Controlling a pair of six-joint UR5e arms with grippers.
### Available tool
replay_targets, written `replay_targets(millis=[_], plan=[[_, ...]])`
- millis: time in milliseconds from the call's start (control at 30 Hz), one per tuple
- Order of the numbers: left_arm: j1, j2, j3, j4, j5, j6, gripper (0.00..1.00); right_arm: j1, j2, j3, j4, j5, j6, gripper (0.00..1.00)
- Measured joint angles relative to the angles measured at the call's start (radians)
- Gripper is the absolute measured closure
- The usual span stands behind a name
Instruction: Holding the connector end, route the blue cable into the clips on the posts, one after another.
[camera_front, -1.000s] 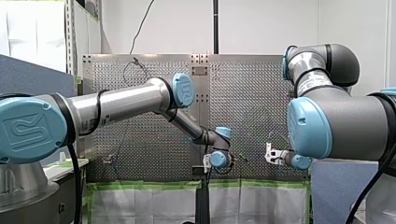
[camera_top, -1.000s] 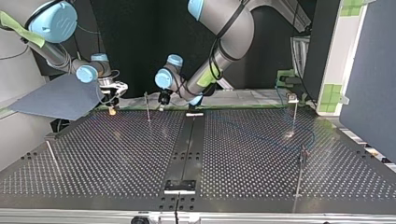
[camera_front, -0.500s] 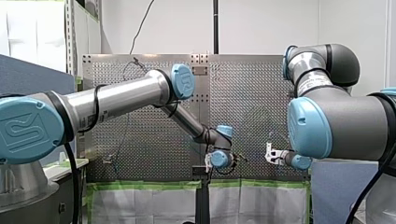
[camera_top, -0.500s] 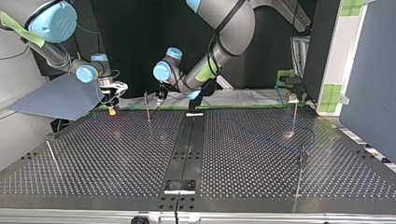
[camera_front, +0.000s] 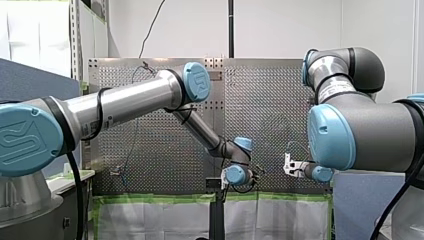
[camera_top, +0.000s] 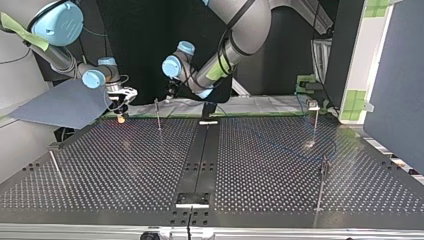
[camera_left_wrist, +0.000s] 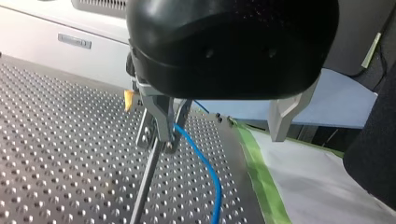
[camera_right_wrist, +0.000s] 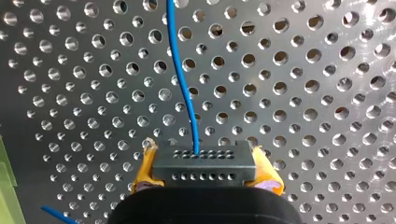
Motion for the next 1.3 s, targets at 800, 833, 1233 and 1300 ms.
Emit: replay_targets(millis=[800,833,1233,1300], plan=[[-0.036,0.025,-0.001,0.035,0.001,0.001,0.00,0.001,0.004,0.000,0.001,0.000,0.003,1.00],[-0.037,0.025,-0.001,0.036,0.001,0.001,0.00,0.001,0.004,0.000,0.000,0.000,0.003,1.00],[-0.043,0.025,-0.001,0.035,-0.036,0.004,0.00,0.001,0.005,0.000,0.001,0.000,0.003,1.00],[-0.044,0.024,-0.001,0.035,-0.037,0.004,0.00,0.001,0.005,0.000,0.001,0.000,0.003,1.00]])
